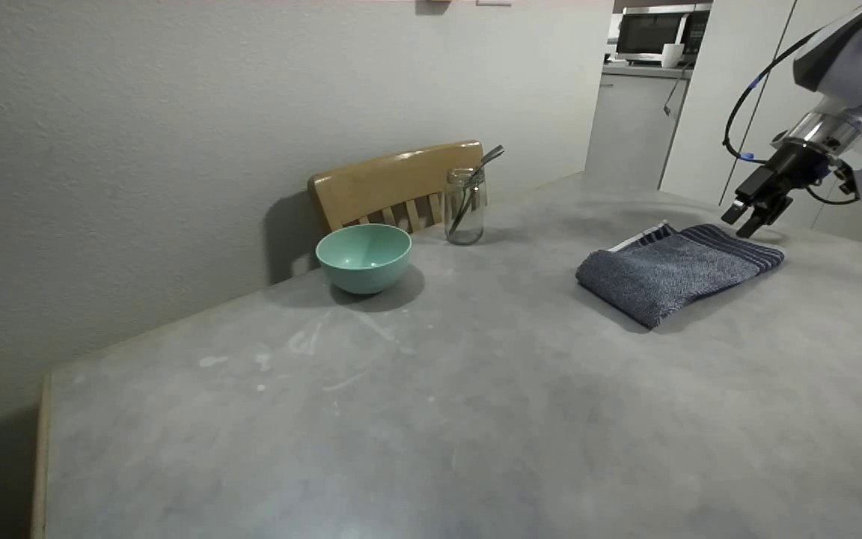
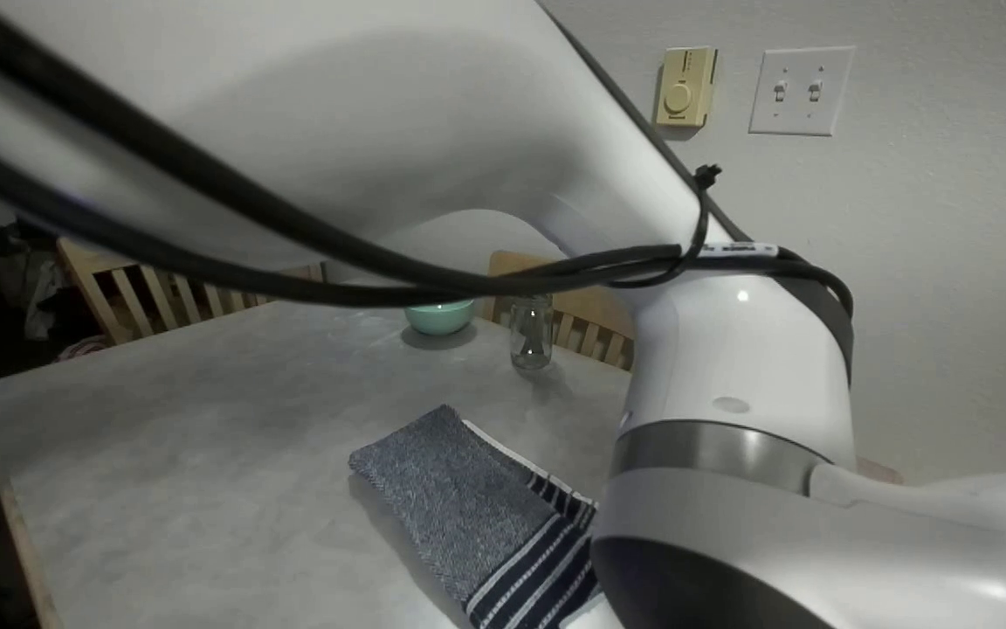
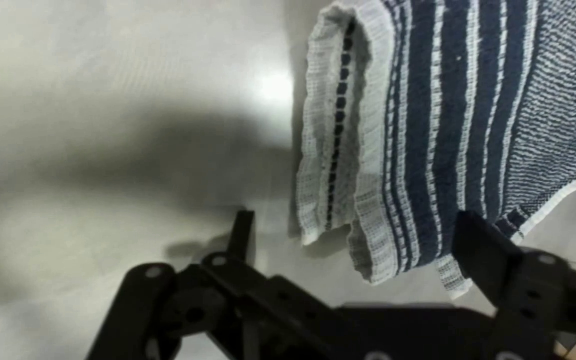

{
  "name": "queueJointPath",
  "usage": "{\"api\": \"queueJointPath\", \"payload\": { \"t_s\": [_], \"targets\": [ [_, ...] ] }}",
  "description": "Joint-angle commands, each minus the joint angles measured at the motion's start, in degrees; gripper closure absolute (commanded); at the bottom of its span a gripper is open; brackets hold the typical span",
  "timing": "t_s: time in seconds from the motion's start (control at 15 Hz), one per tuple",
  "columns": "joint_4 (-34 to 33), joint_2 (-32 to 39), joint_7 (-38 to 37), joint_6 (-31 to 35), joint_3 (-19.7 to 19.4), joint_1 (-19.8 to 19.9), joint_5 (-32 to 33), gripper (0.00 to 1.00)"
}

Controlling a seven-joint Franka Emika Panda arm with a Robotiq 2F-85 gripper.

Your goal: Unfold the towel

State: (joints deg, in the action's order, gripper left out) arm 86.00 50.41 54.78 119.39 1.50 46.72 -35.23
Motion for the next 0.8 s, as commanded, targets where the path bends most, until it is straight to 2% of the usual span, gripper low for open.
{"api": "queueJointPath", "payload": {
  "t_s": [0.0, 0.33, 0.73],
  "targets": [
    [0.30, 0.83, -0.60, -0.42, -0.43, -0.59, 1.01, 0.00],
    [0.79, 0.16, -2.33, -3.40, -0.49, -1.21, 1.64, 0.00],
    [0.67, 0.06, -4.14, -5.26, -0.62, -3.71, 4.67, 0.00]
  ]
}}
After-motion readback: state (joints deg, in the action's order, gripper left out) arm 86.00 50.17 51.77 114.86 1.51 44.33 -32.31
